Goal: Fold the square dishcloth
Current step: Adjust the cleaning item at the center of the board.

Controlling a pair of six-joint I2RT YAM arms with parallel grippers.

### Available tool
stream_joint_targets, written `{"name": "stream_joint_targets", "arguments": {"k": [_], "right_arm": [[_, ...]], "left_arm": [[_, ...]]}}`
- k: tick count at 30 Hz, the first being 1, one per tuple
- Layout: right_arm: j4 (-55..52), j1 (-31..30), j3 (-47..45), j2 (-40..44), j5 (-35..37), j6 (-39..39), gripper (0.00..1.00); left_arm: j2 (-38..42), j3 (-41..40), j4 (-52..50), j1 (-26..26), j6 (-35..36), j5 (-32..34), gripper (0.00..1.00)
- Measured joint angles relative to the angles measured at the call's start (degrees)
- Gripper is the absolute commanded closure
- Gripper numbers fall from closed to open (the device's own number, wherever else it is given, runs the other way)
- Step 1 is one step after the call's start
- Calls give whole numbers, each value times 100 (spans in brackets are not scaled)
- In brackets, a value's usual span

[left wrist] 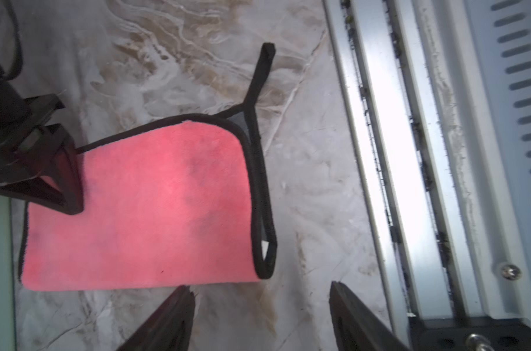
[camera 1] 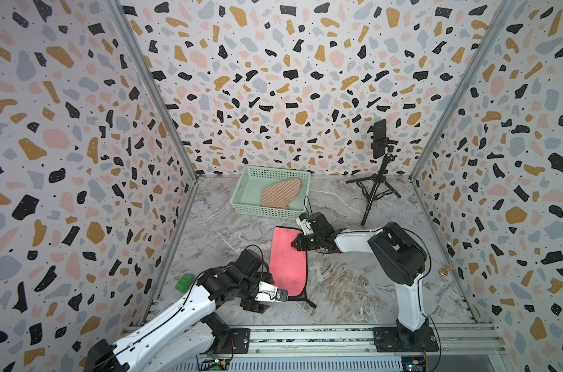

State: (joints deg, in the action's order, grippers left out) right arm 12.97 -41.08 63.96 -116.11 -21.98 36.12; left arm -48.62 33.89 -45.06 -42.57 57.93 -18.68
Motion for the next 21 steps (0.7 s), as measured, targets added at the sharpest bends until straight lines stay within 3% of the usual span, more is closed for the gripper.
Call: {"name": "stream_joint_targets", "arguments": {"k": [5, 11, 16, 21], "right_arm": [[212, 0, -549, 369, 308, 15, 100], [472, 0, -857, 520, 424, 39, 100], [726, -2, -1014, 551, 455, 15, 100], [874, 0, -1088, 553, 446, 7, 100]], "left_arm": [[-643, -92, 402, -616, -199, 199, 36], [-1746, -90, 1108, -844, -402, 645, 42], [-2153, -90, 1366, -1073, -463, 918, 45], [-2546, -74, 1641, -1185, -481, 1268, 61]]}}
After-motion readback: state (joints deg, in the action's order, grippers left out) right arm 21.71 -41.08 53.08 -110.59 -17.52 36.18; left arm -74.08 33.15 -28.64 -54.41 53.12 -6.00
